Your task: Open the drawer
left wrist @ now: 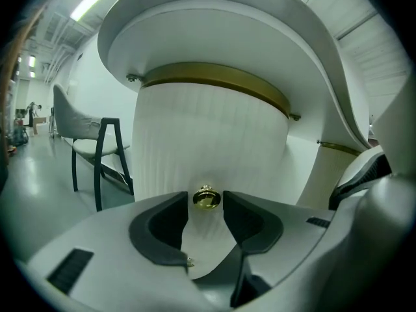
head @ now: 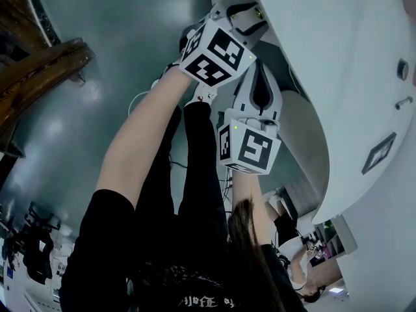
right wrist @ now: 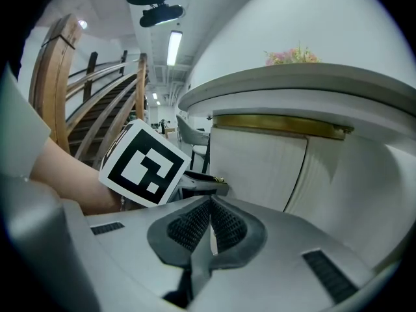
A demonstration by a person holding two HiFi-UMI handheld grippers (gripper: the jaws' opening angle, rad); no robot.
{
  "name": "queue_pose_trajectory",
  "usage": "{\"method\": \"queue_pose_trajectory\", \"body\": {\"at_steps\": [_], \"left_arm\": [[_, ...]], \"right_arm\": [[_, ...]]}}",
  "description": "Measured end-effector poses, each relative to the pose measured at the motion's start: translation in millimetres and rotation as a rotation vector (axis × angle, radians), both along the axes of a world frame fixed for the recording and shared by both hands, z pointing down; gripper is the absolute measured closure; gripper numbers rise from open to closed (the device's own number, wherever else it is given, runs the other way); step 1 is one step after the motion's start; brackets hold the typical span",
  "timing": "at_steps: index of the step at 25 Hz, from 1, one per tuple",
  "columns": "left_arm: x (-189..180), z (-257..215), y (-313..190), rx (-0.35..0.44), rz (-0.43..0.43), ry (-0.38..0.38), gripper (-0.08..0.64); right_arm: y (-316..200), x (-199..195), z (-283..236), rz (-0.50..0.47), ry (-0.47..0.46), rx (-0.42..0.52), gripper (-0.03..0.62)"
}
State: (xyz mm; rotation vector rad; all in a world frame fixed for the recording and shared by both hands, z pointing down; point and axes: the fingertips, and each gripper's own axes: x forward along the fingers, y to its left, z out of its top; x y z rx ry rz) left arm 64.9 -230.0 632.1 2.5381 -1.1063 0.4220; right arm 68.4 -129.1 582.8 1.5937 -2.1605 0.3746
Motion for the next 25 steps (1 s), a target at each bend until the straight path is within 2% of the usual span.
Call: {"method": "queue_pose_trajectory", "body": {"at_steps": [8,12,18,25], "left_arm": [[0.8,0.2,-2.4,0.042,0.033,-0.031,0.396],[0.7,-0.6,-2.3,0.068,0.024,-0.030,0.426],[-2.4,-0.8,-1.2,0.047,0.019,0.010,0.436],[-4.7,-2.0,-0.2,0.027,0.041,-0.022,0.439]], "right_arm": [[-1.4,3.3,3.4,-0.030,0.013,-0.014,0.568],[0.4,4.5,8.8,-0.035,0.021,-0.037,0.568],[0.9,-1.6,11.4,-0.046,0.021,-0.046,0.568],[9.2,3.8,11.5,-0.026,0.018,-0.061,0.568]]}}
